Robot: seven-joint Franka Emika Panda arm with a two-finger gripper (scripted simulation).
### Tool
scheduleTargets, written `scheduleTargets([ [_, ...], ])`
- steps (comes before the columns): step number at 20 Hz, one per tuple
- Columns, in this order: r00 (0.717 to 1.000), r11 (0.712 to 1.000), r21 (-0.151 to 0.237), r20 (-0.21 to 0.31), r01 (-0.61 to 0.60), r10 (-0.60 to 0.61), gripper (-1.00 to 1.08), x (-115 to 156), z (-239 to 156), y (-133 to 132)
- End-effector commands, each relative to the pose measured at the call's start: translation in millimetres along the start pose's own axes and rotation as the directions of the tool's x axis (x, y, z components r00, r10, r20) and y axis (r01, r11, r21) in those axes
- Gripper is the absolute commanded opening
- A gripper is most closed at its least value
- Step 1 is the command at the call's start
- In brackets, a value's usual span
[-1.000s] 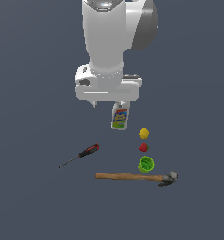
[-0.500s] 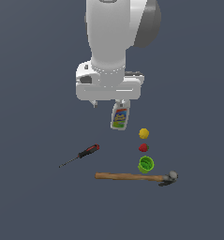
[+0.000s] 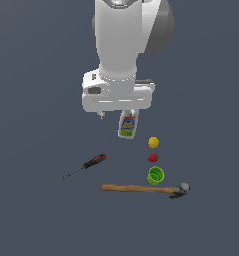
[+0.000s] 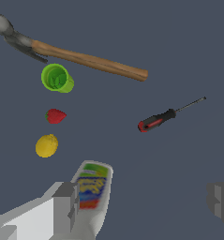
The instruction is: Pick up a designated object from a clutter of objects.
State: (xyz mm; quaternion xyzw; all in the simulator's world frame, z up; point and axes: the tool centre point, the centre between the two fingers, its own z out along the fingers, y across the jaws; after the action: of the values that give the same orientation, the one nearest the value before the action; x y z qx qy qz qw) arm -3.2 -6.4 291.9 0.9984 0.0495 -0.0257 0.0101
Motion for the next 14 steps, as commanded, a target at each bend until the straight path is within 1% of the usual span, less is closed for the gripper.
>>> scheduleTargets([
  [1,0.999,0.999,-0.004,0.0,0.038,-0.038,1.0,6.4,2.6,-1.7],
  [5,0.993,0.993,-0.011,-0.001,0.121,-0.121,1.0,20.5,8.5,-5.6],
  [8,0.98,0.98,-0.016,-0.001,0.199,-0.199,1.0,33.5,14.6,-9.6],
  [11,0.958,0.958,-0.022,-0.001,0.287,-0.287,1.0,48.4,22.2,-14.6],
  [14,0.927,0.927,-0.026,0.0,0.375,-0.375,1.0,63.3,30.8,-20.0],
])
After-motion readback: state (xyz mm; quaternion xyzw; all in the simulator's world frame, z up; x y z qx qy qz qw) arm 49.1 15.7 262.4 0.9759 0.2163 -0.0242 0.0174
